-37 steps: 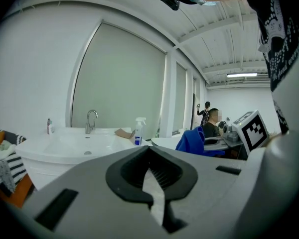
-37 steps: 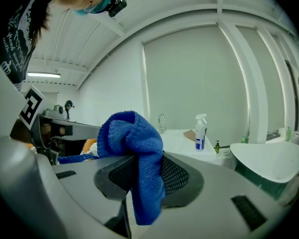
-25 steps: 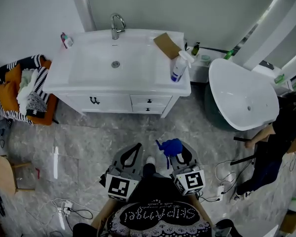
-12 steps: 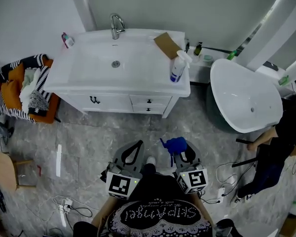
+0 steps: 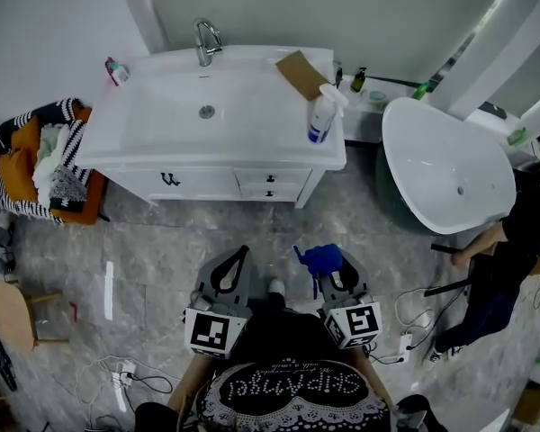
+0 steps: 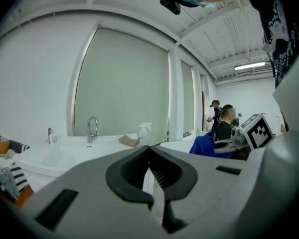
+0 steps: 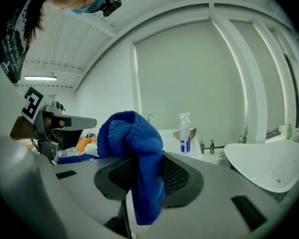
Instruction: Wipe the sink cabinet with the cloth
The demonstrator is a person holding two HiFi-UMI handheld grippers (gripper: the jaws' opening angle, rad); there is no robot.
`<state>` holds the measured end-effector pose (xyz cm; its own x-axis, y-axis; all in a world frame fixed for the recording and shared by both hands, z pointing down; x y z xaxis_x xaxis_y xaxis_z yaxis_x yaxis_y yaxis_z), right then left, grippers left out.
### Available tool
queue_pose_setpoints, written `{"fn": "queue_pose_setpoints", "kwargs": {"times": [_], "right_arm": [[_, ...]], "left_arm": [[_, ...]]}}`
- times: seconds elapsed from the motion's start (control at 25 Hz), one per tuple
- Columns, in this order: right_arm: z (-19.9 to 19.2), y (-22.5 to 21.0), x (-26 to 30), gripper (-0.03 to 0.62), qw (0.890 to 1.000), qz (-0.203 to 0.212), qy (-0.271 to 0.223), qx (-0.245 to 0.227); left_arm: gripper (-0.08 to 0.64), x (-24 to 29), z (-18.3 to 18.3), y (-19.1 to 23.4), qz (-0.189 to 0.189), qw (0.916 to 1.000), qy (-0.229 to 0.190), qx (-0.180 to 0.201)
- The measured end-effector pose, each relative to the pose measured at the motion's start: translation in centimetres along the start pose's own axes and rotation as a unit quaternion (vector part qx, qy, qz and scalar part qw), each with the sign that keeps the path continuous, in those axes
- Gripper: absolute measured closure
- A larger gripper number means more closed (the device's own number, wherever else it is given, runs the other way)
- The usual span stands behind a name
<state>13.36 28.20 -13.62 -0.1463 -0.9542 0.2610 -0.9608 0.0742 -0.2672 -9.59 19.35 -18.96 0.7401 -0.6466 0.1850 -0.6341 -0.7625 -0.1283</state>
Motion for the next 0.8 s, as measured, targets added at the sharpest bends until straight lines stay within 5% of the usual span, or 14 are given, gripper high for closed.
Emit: {"fn": "queue_pose_setpoints", "kwargs": {"times": [0.8], "right_arm": [[1.8, 5.1, 7.2, 0.477, 0.999, -0.035, -0.004, 0.022]], "left_arm": [[0.558, 1.9, 0.0, 9.6, -0.040, 0.9992, 0.007, 0.001]]}}
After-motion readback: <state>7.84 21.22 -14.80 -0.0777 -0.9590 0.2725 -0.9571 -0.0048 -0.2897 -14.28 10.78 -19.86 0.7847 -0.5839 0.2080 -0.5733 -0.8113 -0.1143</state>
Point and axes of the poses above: the fingertips, and each gripper's own axes: x forward along the fingers, y to its left, z out of its top, the point moved 10 cm from there along -x, backward along the fingers, and after that the axes turned 9 degrees about x, right-handed, at the moved point
